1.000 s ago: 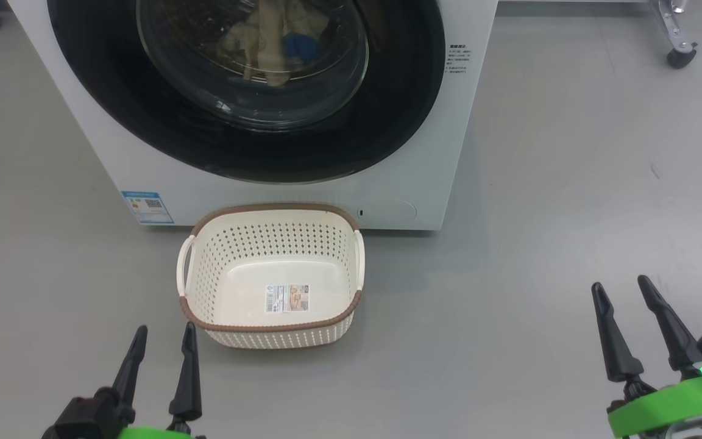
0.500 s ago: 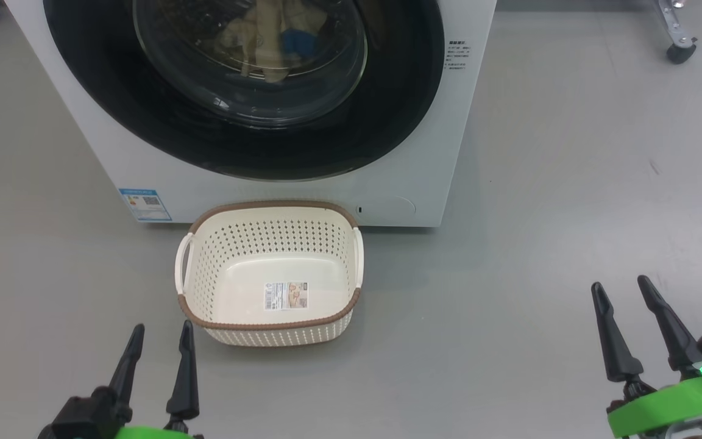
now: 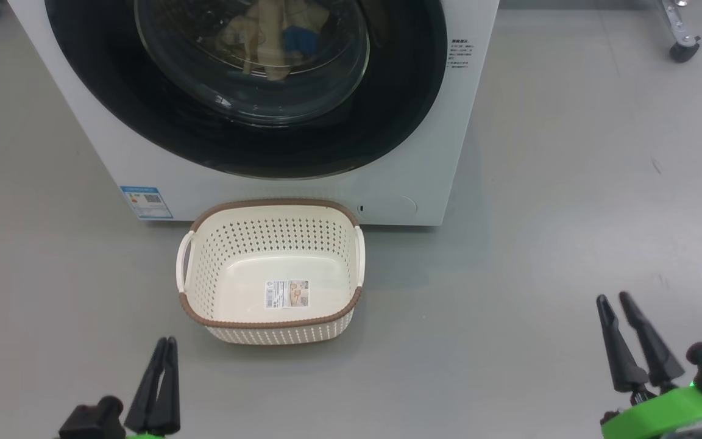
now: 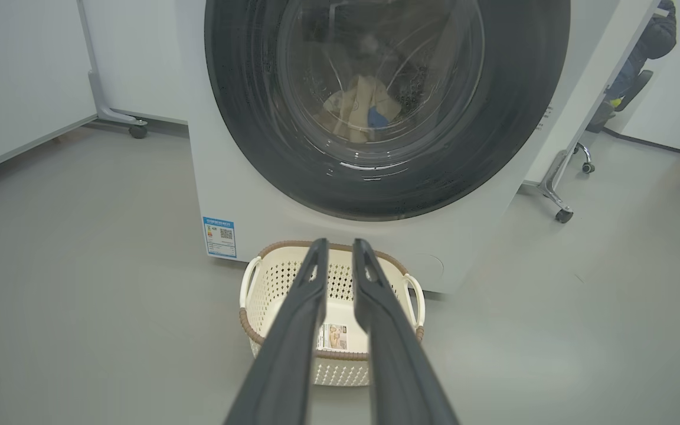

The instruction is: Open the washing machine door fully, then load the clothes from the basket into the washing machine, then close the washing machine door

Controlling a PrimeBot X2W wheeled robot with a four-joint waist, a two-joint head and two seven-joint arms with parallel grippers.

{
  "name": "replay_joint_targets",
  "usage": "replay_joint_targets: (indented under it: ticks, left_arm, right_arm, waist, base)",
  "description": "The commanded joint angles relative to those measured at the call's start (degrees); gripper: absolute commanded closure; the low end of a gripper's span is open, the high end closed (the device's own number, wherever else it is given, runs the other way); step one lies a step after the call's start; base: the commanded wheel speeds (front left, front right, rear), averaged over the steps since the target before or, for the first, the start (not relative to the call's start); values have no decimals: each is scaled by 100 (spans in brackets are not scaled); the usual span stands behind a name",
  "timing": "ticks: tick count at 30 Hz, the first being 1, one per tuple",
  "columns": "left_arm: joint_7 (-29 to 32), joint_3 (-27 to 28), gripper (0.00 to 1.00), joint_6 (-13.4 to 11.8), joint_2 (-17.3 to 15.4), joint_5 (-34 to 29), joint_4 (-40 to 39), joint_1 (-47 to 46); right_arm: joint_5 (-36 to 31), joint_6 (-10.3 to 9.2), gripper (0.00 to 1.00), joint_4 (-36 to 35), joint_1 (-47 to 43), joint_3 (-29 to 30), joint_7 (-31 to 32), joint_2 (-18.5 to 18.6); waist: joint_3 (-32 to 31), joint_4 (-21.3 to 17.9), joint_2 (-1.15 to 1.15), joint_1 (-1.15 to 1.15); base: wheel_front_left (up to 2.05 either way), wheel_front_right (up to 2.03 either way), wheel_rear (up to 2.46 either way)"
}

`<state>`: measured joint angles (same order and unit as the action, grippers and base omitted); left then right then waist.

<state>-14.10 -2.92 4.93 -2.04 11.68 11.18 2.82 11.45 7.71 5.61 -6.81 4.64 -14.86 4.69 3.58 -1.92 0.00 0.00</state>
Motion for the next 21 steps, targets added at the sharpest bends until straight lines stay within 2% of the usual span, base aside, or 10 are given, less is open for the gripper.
replay_joint_targets:
  ticks: [1, 3, 21]
  left_arm:
    - [2, -5, 100, 0, 5, 8, 69, 22]
    - [2, -20, 100, 0, 15, 7, 274, 97]
    - [281, 111, 100, 35, 2, 1097, 280, -40]
  right_arm:
    - [15, 0, 100, 71, -18, -11, 2, -14]
    - [15, 0, 100, 286, -81, -52, 3, -60]
    - [1155, -3, 100, 357, 101, -76, 247, -36]
  waist:
    - [-1, 0, 0, 0]
    - [-1, 1, 0, 0]
    - [-47, 27, 0, 0]
  base:
    - [0, 0, 0]
    - [0, 0, 0]
    - [0, 0, 0]
